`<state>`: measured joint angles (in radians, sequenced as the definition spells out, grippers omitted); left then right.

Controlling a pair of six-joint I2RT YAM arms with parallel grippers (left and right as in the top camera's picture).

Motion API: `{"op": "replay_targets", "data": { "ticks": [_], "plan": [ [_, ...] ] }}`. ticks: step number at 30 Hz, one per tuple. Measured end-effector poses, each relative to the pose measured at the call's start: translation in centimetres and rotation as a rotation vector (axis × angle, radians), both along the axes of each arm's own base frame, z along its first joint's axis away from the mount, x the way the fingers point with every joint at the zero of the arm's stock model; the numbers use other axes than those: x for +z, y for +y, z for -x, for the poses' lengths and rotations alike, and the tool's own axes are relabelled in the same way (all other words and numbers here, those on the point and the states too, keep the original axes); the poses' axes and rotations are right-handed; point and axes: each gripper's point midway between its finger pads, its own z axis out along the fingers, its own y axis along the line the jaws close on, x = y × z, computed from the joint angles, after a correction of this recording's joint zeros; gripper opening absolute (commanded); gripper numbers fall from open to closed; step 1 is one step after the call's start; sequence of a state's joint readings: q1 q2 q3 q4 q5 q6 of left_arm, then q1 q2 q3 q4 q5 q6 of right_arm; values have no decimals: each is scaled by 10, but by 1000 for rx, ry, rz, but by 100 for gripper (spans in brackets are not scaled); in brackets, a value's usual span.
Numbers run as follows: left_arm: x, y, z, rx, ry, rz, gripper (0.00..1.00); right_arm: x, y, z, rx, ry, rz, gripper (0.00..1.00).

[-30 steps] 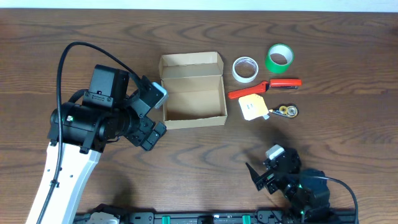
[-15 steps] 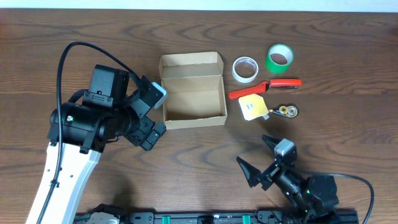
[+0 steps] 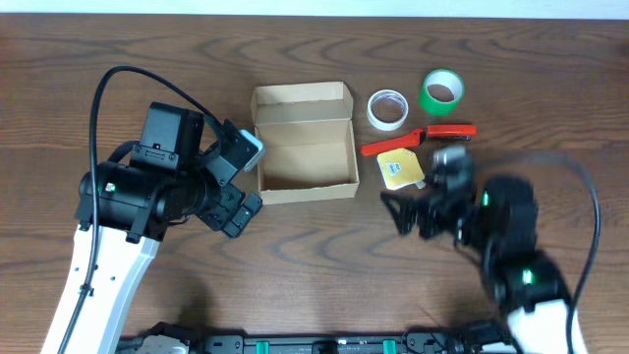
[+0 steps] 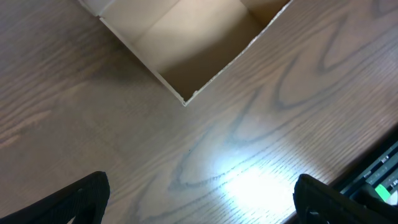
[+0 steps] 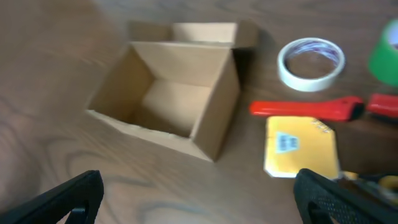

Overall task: Pack container
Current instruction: 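Reach the right gripper to the green tape roll and grasp it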

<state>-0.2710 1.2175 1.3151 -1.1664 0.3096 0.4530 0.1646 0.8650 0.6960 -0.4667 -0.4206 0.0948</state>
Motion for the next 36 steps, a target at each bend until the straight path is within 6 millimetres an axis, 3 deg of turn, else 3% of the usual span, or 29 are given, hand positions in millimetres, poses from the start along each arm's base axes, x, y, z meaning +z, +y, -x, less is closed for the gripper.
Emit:
{"op": "replay_targets", "data": {
  "ticks": [2,8,12,18,25,29,36],
  "plan": [
    [0,0,0,0,-1,0,95,5,-5,-15,-10,26,25,99],
    [0,0,0,0,0,0,95,28,-32,-87,-77,49,103,99],
    [0,0,0,0,1,-1,95,26,-55,-129,-123,116,170,99],
    [0,0,0,1,0,-2,95,15,-70,-178,-129,201,253,99],
    [0,0,0,1,-1,-2,95,0,-67,-208,-93,333,255,99],
    [0,0,0,1,-1,-2,95,-4,-56,-212,-47,347,200,99],
    [0,0,0,1,-1,-2,95,11,-42,-227,2,250,152,99]
  ]
}}
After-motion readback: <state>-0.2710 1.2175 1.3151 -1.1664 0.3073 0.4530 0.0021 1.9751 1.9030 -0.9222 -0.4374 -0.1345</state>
